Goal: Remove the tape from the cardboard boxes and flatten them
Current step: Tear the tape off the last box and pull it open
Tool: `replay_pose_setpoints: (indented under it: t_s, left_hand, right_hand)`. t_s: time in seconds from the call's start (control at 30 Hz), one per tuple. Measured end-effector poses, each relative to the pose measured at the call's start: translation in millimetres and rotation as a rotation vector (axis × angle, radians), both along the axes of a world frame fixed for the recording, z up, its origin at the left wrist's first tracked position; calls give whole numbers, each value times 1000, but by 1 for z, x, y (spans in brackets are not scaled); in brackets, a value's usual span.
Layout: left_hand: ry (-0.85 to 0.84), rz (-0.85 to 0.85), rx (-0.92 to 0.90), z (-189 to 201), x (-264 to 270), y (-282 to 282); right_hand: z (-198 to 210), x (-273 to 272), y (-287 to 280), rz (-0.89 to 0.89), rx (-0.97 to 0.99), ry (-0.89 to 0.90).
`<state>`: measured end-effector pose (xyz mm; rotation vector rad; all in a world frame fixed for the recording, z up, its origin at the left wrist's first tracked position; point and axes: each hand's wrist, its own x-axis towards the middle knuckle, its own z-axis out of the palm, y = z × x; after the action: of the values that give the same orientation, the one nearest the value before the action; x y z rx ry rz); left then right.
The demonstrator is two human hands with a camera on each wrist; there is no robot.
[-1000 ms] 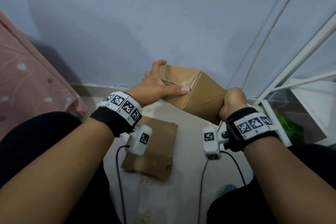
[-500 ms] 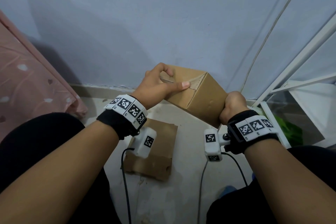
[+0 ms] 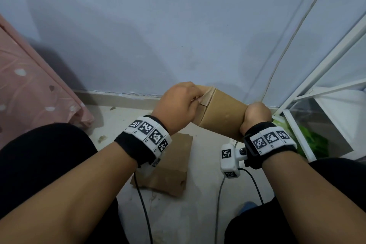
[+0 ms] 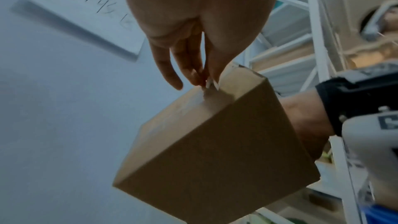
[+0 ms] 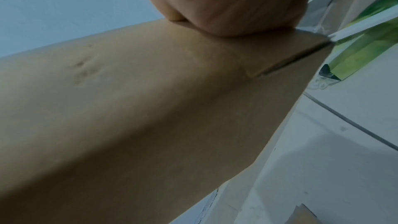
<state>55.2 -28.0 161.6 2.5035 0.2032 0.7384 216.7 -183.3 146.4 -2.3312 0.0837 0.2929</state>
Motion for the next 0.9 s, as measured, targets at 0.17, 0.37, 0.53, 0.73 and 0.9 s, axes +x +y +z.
replay_pose_setpoints:
  t_s: [0.17,0.37,0.53,0.73,0.9]
  left_hand:
    - [114,-60,-398,10,-3,-4]
    - [198,-140,-1002,19,-2,-7]
    - [81,-157,-1014,29,-9,1]
    - [99,-121,-648,16,-10,3]
    - [68,-106,-450,11,-8,-4]
  right_hand:
    - [2,2,-4,182,-363,-109]
    - [-4,5,-4,229,-430,-134]
    - [-3,19,-19,119,-370,-134]
    - [-7,9,-1,157,-236,-102]
    - [-3,7,-2,82,-214,-20]
